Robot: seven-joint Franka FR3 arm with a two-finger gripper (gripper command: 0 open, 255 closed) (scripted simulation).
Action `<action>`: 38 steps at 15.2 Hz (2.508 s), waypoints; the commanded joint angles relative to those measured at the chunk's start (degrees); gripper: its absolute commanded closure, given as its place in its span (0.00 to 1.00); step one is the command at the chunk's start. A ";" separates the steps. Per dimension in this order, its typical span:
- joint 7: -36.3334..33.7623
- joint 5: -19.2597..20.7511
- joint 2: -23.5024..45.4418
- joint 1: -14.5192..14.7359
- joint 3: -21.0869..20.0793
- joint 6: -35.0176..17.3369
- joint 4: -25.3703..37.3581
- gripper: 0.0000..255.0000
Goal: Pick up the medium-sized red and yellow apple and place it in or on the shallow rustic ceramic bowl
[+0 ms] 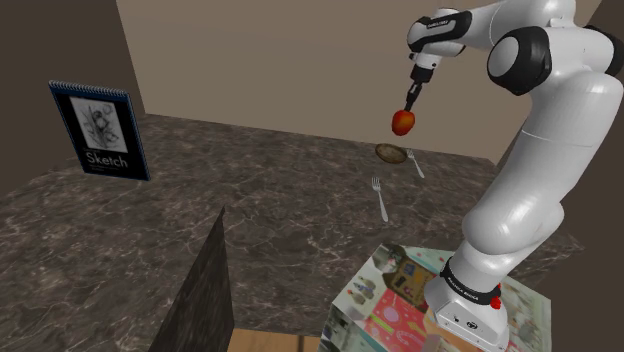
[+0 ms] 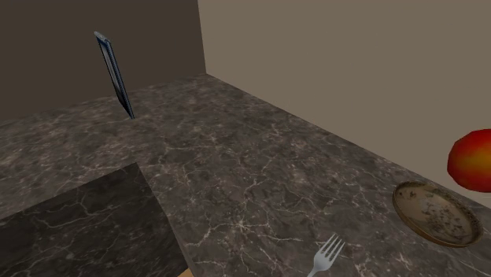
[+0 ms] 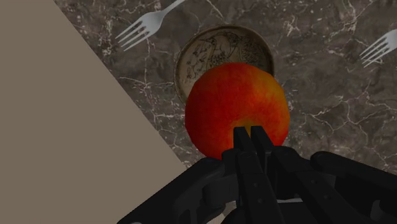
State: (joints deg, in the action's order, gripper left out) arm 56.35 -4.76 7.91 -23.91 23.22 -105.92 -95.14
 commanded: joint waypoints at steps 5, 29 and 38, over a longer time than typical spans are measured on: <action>0.31 -0.29 0.43 0.04 -0.08 -4.59 -4.17 1.00; 0.57 -0.48 0.63 0.07 -0.12 -7.91 -7.31 0.00; 0.27 -0.04 -0.19 0.09 -0.03 -4.72 -4.87 0.00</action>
State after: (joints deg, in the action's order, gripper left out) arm 56.63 -4.80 7.72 -23.82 23.19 -110.65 -100.02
